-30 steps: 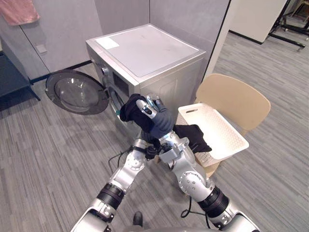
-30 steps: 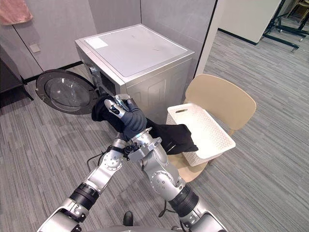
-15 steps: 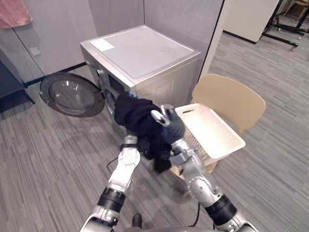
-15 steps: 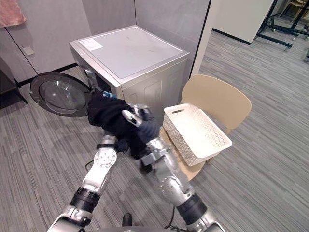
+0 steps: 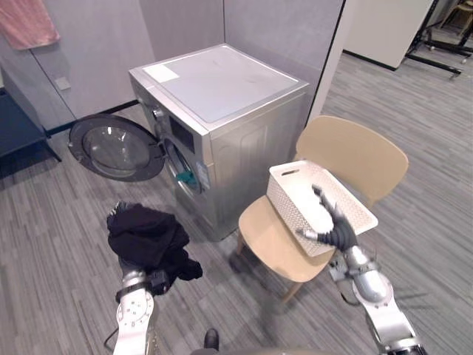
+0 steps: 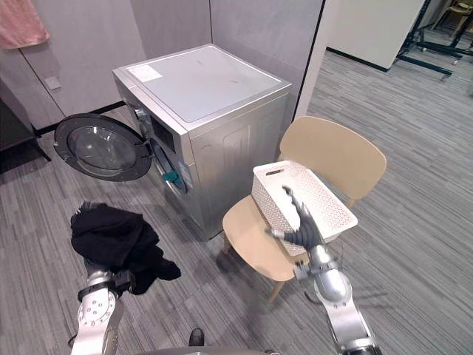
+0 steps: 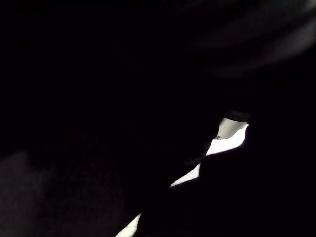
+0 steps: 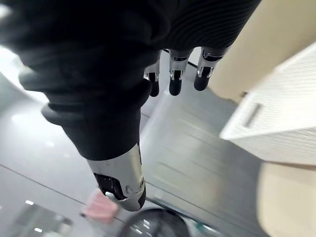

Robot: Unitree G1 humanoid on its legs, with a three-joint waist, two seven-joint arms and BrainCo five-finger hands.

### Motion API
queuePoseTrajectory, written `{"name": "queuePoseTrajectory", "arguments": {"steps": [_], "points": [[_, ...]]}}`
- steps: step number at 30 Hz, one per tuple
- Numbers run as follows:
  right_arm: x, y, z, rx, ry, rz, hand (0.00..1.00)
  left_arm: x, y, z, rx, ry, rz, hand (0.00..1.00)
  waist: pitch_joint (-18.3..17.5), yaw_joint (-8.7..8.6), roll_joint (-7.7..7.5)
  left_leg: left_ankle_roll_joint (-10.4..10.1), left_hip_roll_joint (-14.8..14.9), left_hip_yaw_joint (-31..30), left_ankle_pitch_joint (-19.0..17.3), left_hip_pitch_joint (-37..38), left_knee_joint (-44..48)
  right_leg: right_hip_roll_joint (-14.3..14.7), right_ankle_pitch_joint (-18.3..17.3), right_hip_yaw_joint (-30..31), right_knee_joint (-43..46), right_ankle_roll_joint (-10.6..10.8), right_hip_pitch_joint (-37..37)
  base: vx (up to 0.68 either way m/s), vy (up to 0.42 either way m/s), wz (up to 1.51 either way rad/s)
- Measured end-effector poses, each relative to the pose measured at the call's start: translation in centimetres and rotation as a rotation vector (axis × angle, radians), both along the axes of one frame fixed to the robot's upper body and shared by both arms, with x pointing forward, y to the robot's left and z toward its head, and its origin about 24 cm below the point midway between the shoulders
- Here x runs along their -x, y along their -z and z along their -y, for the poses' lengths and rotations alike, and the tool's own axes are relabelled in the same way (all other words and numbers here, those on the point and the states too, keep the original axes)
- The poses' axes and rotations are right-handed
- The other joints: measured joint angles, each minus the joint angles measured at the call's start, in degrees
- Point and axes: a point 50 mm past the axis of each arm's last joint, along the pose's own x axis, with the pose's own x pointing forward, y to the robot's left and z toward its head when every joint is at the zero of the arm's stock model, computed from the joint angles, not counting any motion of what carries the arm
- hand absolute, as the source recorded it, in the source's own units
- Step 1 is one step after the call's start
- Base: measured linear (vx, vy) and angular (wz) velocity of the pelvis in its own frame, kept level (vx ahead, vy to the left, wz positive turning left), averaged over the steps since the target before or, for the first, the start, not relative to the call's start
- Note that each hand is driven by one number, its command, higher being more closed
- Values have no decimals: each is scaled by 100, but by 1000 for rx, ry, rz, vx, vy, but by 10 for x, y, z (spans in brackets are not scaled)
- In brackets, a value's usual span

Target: Pick up the laundry basket with both hands and put the clothes into the washing machine.

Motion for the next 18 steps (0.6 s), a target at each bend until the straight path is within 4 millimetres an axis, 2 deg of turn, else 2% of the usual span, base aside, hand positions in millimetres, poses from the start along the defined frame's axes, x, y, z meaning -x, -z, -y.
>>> {"name": "queuePoseTrajectory", "arguments": {"steps": [1, 3, 5, 7, 8, 9, 10, 11, 13, 14, 15, 16, 17, 18], "points": [[3, 10, 2, 16, 5, -47, 0, 3, 8, -1, 5, 0, -38, 100, 12, 0, 16, -9, -3, -38, 9, -47, 2, 0, -1, -56, 6, 0, -10, 6, -9, 42], [20, 46, 5, 70, 0, -227, 0, 18, 35, -5, 26, 0, -188, 100, 109, 53, 34, -59, -29, -312, 81, -243, 6, -50, -137, -397, 210, 11, -77, -21, -17, 72], [30, 64, 4, 86, 10, -315, 0, 24, 48, -6, 39, -8, -259, 100, 201, 151, 31, -23, -89, -573, 176, -417, 8, -166, -317, -745, 426, 30, -164, 10, -21, 95], [35, 78, 3, 101, 22, -376, 0, 30, 58, -6, 41, -12, -323, 100, 319, 168, -6, 370, -133, -157, 164, -637, 19, -348, -483, -1191, 663, 50, -229, 52, 24, 132], [38, 85, 3, 117, 63, -402, 0, 32, 64, -3, 40, 0, -364, 100, 375, 110, -70, 1014, -17, 1250, 11, -804, 185, -635, -562, -1656, 846, 148, -229, 204, 121, 178], [37, 89, 8, 127, 98, -424, 0, 35, 68, 1, 55, 6, -385, 100, 417, 133, -89, 976, 133, 2368, 194, -873, 415, -835, -614, -1920, 1024, 228, -233, 275, 145, 176], [35, 89, 10, 132, 111, -424, 0, 36, 69, 1, 58, 8, -393, 100, 410, 132, -23, 749, 136, 2583, 381, -875, 467, -879, -651, -1966, 1071, 281, -204, 257, 159, 102], [29, 88, 10, 135, 130, -419, 0, 39, 71, 0, 60, 6, -408, 100, 456, 123, -35, 682, 19, 2657, 364, -876, 451, -925, -649, -1985, 1077, 285, -148, 189, 134, 75], [16, 84, 0, 107, 135, -379, 0, 39, 70, -5, 45, 4, -411, 100, 599, 136, -200, 595, -123, 2547, 290, -819, 463, -1016, -615, -1951, 933, 348, 66, 149, 83, 60], [8, 81, -6, 84, 140, -357, 0, 40, 71, -6, 43, 4, -419, 100, 654, 149, -275, 557, -159, 2517, 80, -819, 639, -1062, -586, -1948, 856, 396, 182, 119, 74, 32], [2, 78, -10, 67, 147, -336, 0, 43, 75, -6, 50, 1, -439, 100, 716, 169, -337, 552, -191, 2510, -279, -828, 982, -1148, -586, -1950, 898, 402, 306, 169, 126, 22], [-3, 75, -13, 60, 149, -319, 0, 50, 79, -3, 63, -1, -467, 100, 736, 181, -357, 591, -199, 2461, -631, -865, 1397, -1307, -580, -1928, 1227, 414, 359, 179, 152, 13], [-4, 75, -13, 59, 153, -317, 0, 55, 81, -1, 68, 0, -483, 100, 729, 164, -335, 598, -213, 2372, -836, -869, 1610, -1493, -580, -1894, 1670, 414, 305, 205, 184, 25], [-1, 76, -11, 55, 170, -326, 0, 58, 82, -1, 59, 7, -498, 100, 736, 134, -339, 632, -300, 2257, -1074, -821, 1777, -1838, -548, -1703, 2516, 362, 125, 217, 231, 53]]}}
